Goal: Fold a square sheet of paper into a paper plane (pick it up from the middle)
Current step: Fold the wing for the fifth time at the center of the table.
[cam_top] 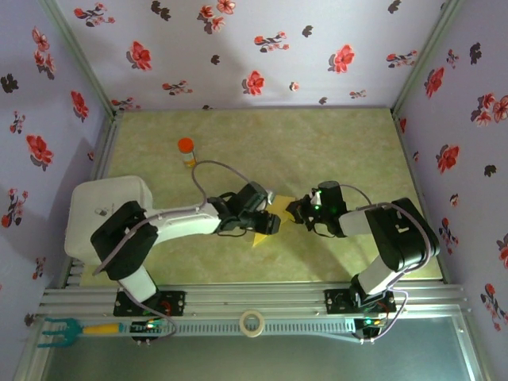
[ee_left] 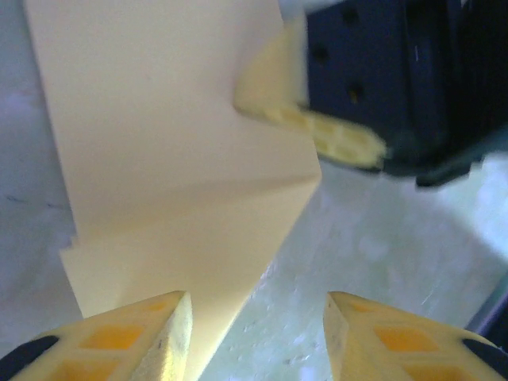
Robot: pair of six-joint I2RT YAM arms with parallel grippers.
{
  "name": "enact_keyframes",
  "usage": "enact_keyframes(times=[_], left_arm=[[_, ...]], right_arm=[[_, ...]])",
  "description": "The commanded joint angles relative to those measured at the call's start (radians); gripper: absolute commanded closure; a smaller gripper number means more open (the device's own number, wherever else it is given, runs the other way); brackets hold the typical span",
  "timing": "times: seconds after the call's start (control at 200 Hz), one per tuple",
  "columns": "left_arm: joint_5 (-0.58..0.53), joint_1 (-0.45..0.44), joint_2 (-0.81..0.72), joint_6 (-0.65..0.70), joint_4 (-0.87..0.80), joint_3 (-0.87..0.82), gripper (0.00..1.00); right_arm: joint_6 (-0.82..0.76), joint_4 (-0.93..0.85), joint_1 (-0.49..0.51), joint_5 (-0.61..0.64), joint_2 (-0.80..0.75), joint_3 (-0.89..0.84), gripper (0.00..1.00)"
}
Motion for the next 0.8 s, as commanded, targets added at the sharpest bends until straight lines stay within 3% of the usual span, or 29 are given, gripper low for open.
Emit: enact_keyframes(times=[0.0, 0.235, 0.475, 0.795], left_arm=[[-0.202, -0.063, 0.030, 0.138, -0.150, 0.053, 0.49], [-0.449, -0.168, 0.119, 0.197, -0.270, 0.152, 0.46], [-0.540, -0.213, 0.198, 0.211, -0.329, 0.218, 0.47], [-0.625, -0.235, 0.227, 0.196, -0.355, 0.240, 0.56]], right_arm=[[0.045, 0.023, -0.004, 0.011, -0.028, -0.014, 0.98], [0.043, 0.008, -0.004, 0.016, -0.046, -0.012, 0.98], [0.050, -0.001, -0.003, 0.016, -0.060, -0.006, 0.98], [0.051, -0.016, -0.002, 0.018, -0.074, 0.001, 0.98]])
